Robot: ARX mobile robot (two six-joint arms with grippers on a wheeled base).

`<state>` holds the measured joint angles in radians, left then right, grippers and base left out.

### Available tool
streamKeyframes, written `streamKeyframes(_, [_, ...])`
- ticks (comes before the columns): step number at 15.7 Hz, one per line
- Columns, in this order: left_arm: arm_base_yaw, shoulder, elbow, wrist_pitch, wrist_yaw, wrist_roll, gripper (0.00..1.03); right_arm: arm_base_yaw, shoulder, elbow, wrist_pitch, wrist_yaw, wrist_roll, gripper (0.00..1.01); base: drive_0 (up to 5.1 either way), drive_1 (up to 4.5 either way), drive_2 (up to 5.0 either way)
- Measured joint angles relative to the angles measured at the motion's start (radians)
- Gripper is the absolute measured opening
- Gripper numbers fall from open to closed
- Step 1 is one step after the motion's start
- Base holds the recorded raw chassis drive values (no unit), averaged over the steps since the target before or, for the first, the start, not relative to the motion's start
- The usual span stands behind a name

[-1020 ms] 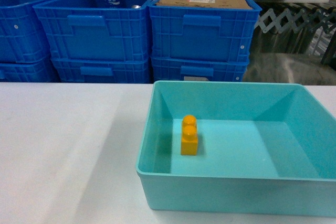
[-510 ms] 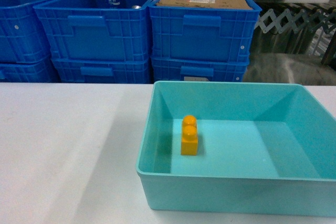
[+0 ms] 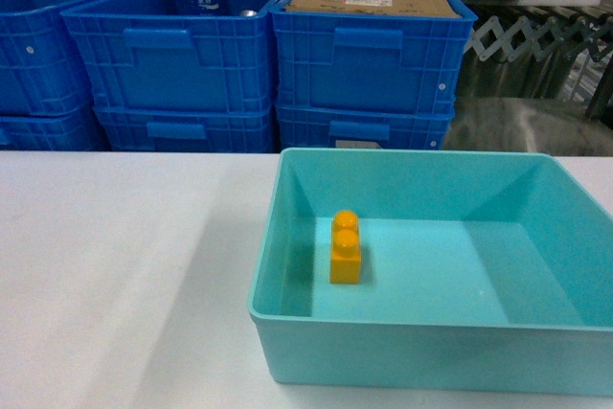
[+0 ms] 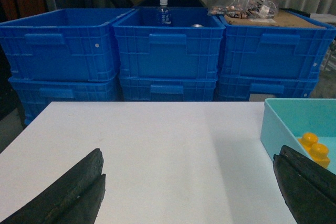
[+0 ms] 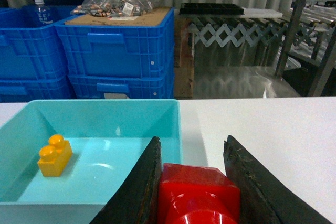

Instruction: Pick red block from blue box to shelf

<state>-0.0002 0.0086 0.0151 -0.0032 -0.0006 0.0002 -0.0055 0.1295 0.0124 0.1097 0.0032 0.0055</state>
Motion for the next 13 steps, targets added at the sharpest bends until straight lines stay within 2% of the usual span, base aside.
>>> streamKeyframes(1, [0.000, 0.000, 0.000, 0.000, 0.000, 0.000, 0.98, 0.000, -0.079, 0.000, -0.113, -0.003, 0.000, 0.29, 0.0, 0.00, 0.0])
streamKeyframes(13, [0.001, 0.000, 0.000, 0.000, -0.001, 0.000, 0.98, 0.001, -0.125, 0.000, -0.114, -0.004, 0.000, 0.29, 0.0, 0.00, 0.0])
